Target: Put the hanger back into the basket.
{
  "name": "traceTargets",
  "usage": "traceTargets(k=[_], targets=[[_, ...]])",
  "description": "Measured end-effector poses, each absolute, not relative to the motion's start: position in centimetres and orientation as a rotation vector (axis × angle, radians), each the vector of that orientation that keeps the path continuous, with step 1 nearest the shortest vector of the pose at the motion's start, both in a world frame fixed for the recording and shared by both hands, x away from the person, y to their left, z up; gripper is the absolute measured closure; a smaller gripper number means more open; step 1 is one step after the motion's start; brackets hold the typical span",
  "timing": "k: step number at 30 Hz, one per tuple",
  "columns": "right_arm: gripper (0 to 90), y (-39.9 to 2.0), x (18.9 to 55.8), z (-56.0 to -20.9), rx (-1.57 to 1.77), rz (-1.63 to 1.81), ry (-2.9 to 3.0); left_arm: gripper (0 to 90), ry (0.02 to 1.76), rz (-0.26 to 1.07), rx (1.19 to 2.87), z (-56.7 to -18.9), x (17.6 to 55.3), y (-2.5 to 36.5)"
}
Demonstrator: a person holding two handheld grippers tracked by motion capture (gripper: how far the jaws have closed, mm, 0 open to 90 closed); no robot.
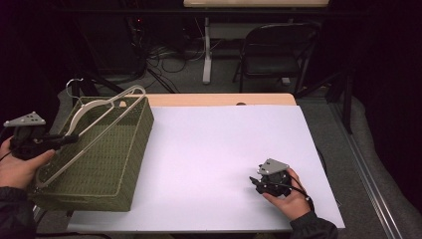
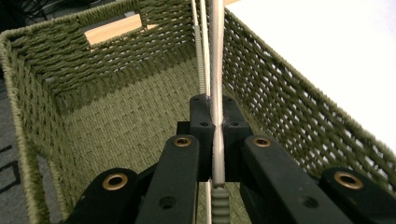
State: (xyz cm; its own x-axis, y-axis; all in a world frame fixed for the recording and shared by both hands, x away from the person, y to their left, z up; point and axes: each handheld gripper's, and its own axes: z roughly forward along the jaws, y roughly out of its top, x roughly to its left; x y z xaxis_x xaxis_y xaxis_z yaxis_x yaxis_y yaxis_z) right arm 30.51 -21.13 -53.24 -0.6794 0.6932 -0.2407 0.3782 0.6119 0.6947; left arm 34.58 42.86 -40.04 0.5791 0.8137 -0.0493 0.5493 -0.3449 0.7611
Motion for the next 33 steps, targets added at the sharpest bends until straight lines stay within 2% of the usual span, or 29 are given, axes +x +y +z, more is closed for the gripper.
traceTargets(k=[9,16,27,33], targets=[[45.8,-21.0,30.4,-53.4,0.841,0.863,2.331,87.0,1.079,0.418,2.051,-41.1,34.3,43.9],[45.8,-21.0,30.4,-53.4,0.842,0.858,2.329,87.0,1.112,0.379,2.079,-43.5,34.6,44.6],[45.8,-21.0,30.2,-53.2,0.842,0.833,2.341,86.9,1.139,0.349,2.179,-46.4,35.1,43.9],[45.8,-21.1,30.2,-53.3,0.844,0.858,2.328,86.5,1.188,0.326,2.162,-46.8,35.5,43.7]])
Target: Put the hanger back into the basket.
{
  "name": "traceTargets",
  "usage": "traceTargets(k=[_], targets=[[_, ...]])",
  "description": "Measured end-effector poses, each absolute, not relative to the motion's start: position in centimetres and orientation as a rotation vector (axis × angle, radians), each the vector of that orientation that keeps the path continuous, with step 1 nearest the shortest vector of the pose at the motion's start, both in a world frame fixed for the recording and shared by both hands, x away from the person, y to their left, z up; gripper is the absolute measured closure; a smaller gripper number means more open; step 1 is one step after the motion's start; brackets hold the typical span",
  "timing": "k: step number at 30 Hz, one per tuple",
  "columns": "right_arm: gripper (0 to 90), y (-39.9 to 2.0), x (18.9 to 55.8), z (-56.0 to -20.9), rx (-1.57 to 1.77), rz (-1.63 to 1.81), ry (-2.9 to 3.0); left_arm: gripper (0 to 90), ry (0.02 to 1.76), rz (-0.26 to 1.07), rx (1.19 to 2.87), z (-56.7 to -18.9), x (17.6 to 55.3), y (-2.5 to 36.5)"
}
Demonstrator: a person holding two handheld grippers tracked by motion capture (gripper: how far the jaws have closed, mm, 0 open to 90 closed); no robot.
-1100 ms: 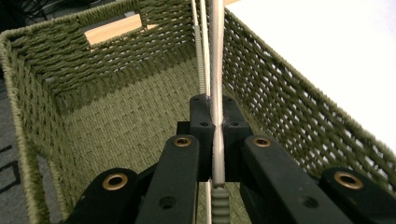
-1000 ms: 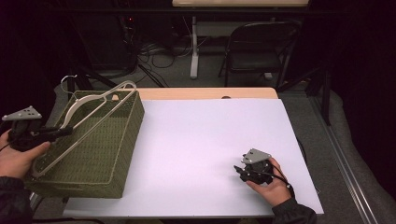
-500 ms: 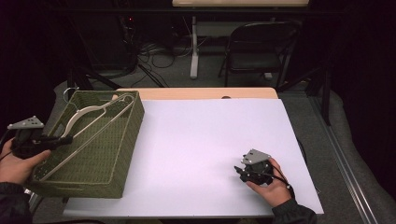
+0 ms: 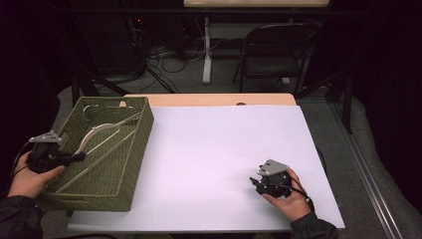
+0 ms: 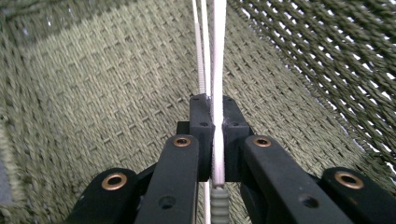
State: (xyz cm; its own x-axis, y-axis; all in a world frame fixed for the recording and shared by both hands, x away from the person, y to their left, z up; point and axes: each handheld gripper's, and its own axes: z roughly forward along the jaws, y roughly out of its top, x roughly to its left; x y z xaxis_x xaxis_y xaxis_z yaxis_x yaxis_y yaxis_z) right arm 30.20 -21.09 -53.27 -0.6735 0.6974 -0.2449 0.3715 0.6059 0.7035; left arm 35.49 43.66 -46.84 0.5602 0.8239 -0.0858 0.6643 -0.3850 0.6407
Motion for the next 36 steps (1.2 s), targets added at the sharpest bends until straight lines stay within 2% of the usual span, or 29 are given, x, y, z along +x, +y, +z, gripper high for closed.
traceTargets(k=[1,2,3,4,7,11,12,16,27,34,36], targets=[[45.8,-21.1,30.2,-53.3,0.844,0.858,2.328,85.0,1.188,0.326,2.162,-46.8,35.5,43.7],[45.8,-21.1,30.2,-53.3,0.847,0.856,2.329,79.6,1.204,0.351,2.148,-46.8,35.5,43.7],[45.8,-21.1,30.2,-53.3,0.847,0.856,2.329,79.6,1.222,0.385,2.133,-46.7,35.5,43.8],[45.8,-21.2,30.1,-53.2,0.845,0.842,2.335,73.1,1.248,0.398,2.109,-46.5,35.4,43.9],[45.8,-21.2,30.1,-53.1,0.846,0.844,2.335,68.0,1.282,0.490,2.075,-45.9,35.2,44.2],[45.8,-21.2,30.1,-53.1,0.844,0.842,2.337,62.8,1.298,0.470,2.031,-45.4,34.6,44.4],[45.8,-21.1,30.2,-53.2,0.839,0.864,2.325,59.2,1.298,0.476,2.027,-45.3,34.5,44.4],[45.8,-21.1,30.2,-53.2,0.839,0.870,2.323,54.3,1.288,0.531,1.955,-44.7,33.4,44.4],[45.4,-21.0,30.0,-52.9,0.835,0.881,2.323,42.1,1.258,0.465,1.880,-43.7,31.5,42.4],[44.5,-21.2,29.8,-52.6,0.837,0.896,2.314,38.6,1.209,0.500,1.895,-42.8,29.8,39.1],[43.9,-21.2,29.7,-52.3,0.839,0.908,2.310,37.6,1.186,0.496,1.868,-42.4,29.0,36.8]])
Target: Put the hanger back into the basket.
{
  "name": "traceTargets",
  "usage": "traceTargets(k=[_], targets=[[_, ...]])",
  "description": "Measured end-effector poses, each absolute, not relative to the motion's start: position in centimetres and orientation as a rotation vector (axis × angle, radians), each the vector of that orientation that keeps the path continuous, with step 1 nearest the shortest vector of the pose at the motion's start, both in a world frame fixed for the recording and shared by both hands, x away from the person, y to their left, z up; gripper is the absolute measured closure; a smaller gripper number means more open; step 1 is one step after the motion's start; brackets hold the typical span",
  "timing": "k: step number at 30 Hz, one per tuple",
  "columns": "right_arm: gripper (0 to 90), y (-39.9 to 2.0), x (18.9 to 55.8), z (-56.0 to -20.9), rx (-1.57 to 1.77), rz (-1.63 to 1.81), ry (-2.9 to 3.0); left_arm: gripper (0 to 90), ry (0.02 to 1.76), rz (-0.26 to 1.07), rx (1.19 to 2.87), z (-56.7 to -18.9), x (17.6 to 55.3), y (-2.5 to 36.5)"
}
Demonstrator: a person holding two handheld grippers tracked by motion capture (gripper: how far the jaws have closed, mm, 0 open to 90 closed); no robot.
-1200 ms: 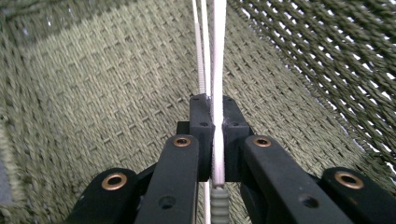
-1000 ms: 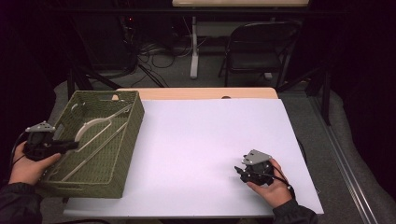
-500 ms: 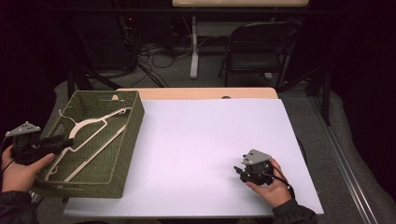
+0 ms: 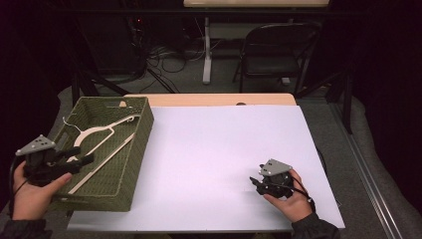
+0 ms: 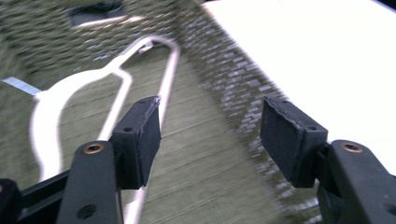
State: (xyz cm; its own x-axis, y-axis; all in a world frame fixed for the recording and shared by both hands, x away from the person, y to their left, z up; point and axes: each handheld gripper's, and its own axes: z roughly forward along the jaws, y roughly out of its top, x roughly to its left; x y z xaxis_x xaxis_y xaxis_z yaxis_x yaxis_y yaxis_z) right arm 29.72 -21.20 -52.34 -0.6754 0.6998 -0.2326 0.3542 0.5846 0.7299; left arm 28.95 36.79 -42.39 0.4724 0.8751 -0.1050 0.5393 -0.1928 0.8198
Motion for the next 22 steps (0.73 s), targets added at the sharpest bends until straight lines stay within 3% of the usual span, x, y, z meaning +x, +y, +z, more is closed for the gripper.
traceTargets(k=[11,14,22], targets=[[43.8,-22.1,28.7,-51.7,0.862,0.947,2.285,36.8,0.995,0.466,1.923,-41.8,27.4,27.4],[43.8,-22.3,28.4,-51.5,0.880,0.939,2.296,37.5,0.935,0.427,1.944,-43.0,27.4,24.1],[43.8,-22.7,27.8,-51.6,0.904,0.991,2.284,38.6,0.905,0.323,1.970,-46.2,28.2,20.1]])
